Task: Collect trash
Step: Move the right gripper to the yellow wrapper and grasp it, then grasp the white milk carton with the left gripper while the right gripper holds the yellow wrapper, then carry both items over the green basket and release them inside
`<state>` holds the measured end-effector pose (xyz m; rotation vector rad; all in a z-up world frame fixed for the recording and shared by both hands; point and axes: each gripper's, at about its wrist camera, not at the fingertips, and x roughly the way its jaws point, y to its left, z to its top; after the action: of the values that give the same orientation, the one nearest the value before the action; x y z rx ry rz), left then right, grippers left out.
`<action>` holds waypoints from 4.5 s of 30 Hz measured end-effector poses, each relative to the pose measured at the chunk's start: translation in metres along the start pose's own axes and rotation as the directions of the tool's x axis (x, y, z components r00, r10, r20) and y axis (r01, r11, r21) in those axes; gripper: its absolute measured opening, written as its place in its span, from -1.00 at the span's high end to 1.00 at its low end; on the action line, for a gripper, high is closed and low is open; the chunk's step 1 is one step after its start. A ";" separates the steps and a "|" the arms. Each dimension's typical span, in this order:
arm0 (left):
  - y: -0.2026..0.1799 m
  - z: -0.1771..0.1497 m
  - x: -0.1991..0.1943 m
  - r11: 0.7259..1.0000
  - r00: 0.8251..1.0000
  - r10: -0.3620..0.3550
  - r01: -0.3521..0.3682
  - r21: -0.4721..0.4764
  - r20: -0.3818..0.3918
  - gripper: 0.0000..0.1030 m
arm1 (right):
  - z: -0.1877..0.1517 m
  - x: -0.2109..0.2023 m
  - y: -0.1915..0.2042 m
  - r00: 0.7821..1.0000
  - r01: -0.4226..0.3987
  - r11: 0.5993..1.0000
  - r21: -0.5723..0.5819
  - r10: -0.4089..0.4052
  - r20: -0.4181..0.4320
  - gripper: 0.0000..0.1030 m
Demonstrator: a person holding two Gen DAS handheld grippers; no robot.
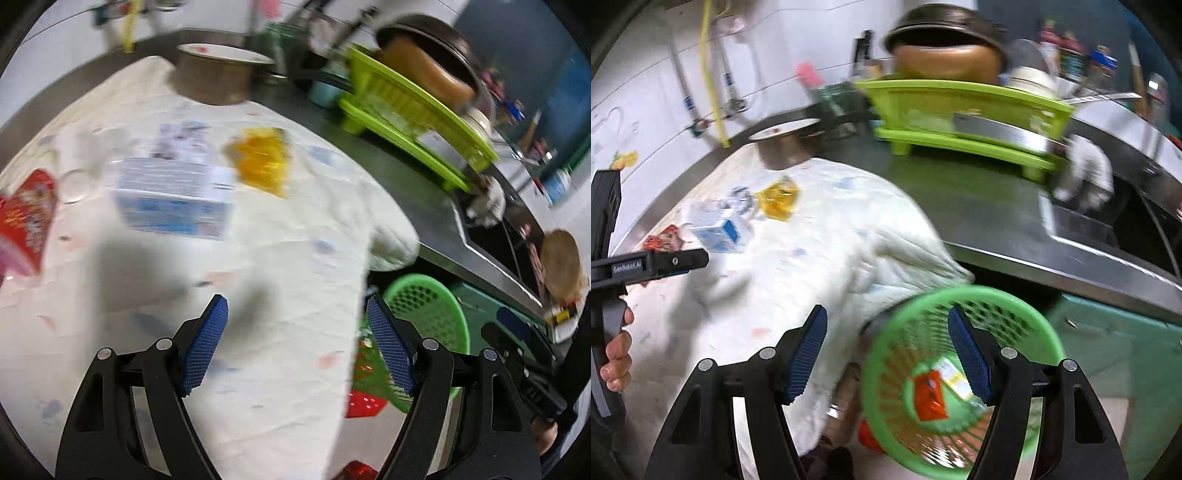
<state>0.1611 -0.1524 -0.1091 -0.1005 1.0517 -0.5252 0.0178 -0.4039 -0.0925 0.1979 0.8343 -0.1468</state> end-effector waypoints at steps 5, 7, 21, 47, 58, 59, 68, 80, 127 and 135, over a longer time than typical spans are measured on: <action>0.041 0.005 -0.015 0.999 0.999 0.041 -0.041 -0.021 0.028 -0.50 | 0.032 0.036 0.035 0.997 -0.079 0.996 -0.042 0.078 -0.026 -0.27; 0.054 0.009 -0.018 0.999 0.998 0.053 -0.053 -0.010 0.036 -0.52 | 0.044 0.050 0.052 0.994 -0.108 0.991 -0.074 0.106 -0.027 -0.27; 0.096 0.053 -0.007 0.974 0.997 0.068 -0.075 0.213 0.038 -0.71 | 0.112 0.140 0.123 0.971 -0.234 0.969 -0.085 0.228 -0.076 -0.25; 0.090 0.087 0.046 0.881 0.999 0.045 -0.031 0.472 -0.019 -0.82 | 0.143 0.229 0.138 0.963 -0.223 0.974 -0.030 0.216 -0.161 0.15; 0.080 0.089 0.067 0.849 0.997 -0.022 0.058 0.525 -0.073 -0.82 | 0.129 0.198 0.117 0.961 -0.250 0.968 0.002 0.248 -0.121 0.28; 0.081 0.088 0.067 0.850 0.997 -0.020 0.060 0.524 -0.080 -0.82 | 0.127 0.193 0.114 0.962 -0.251 0.968 0.003 0.249 -0.114 0.28; 0.074 0.072 0.060 0.819 0.995 0.015 0.044 0.572 -0.098 -0.67 | 0.114 0.175 0.102 0.962 -0.257 0.966 0.028 0.258 -0.086 0.28; 0.074 0.063 0.055 0.814 0.995 0.041 0.021 0.580 -0.093 0.01 | 0.096 0.153 0.089 0.962 -0.259 0.965 0.043 0.262 -0.076 0.28; -0.008 -0.003 -0.007 0.915 0.988 -0.151 0.146 0.377 -0.017 0.15 | -0.073 0.045 -0.062 0.983 0.100 0.976 0.194 -0.066 -0.173 0.28; -0.094 -0.028 0.009 0.850 0.968 -0.236 0.249 0.465 -0.086 0.15 | -0.107 0.046 -0.102 0.967 0.168 0.947 0.275 -0.105 -0.231 0.14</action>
<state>0.1067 -0.2335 -0.0996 0.2110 0.9128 -1.0055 -0.0496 -0.4803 -0.2091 0.4407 1.0406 -0.3868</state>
